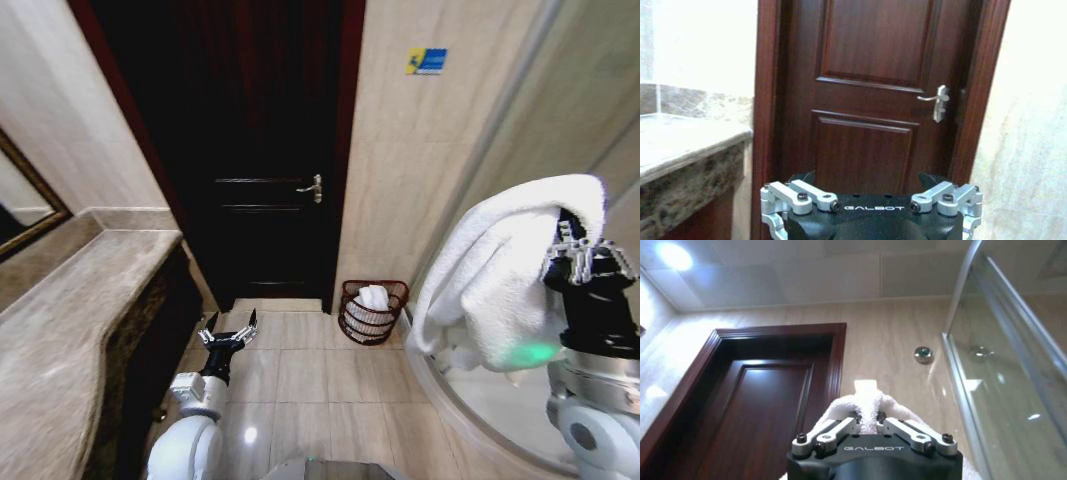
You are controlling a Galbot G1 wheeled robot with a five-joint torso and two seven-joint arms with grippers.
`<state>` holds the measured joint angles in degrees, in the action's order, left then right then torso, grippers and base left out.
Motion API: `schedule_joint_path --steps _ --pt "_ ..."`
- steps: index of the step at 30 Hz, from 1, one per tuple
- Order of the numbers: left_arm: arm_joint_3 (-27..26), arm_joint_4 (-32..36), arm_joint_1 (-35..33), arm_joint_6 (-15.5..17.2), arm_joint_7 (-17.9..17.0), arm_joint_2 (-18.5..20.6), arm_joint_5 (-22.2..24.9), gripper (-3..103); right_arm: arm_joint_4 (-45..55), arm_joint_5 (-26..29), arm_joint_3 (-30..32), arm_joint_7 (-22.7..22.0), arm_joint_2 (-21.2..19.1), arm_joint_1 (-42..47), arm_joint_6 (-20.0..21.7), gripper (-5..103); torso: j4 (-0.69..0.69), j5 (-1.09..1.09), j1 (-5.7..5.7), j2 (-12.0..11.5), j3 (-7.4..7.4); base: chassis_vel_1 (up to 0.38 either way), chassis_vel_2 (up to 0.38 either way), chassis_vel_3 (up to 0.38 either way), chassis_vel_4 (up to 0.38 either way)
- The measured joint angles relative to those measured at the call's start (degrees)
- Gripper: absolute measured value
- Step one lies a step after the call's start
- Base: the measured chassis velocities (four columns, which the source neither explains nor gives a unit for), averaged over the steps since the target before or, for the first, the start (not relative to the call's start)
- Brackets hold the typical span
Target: Discard the used towel into the hamper.
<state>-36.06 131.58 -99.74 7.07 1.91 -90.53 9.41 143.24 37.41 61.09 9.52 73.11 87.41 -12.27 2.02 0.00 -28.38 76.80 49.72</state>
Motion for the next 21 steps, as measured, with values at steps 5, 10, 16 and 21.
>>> schedule_joint_path --steps 5,10,16,21 --pt "0.01 0.0 0.0 0.0 0.0 0.0 0.0 100 0.0 -0.33 0.13 -0.59 0.04 0.06 0.03 4 -0.04 0.01 0.0 0.0 0.0 0.009 0.006 0.013 0.013" --pt "0.01 0.0 0.0 0.0 0.0 0.0 0.0 100 0.0 -0.9 0.15 -0.18 0.68 0.19 0.62 4 -0.03 0.0 0.0 0.0 0.0 0.0 0.0 0.0 0.0" --pt "0.01 0.0 0.0 0.0 0.0 0.0 0.0 100 0.0 -1.08 -0.04 0.38 1.53 0.57 0.62 4 -0.03 0.0 0.0 0.0 0.0 0.0 0.0 0.0 0.0" --pt "0.01 0.0 0.0 0.0 0.0 0.0 0.0 100 0.0 -1.15 -0.2 0.95 1.93 0.79 0.61 4 -0.03 0.0 0.01 0.0 0.0 -0.006 0.011 0.01 -0.007"
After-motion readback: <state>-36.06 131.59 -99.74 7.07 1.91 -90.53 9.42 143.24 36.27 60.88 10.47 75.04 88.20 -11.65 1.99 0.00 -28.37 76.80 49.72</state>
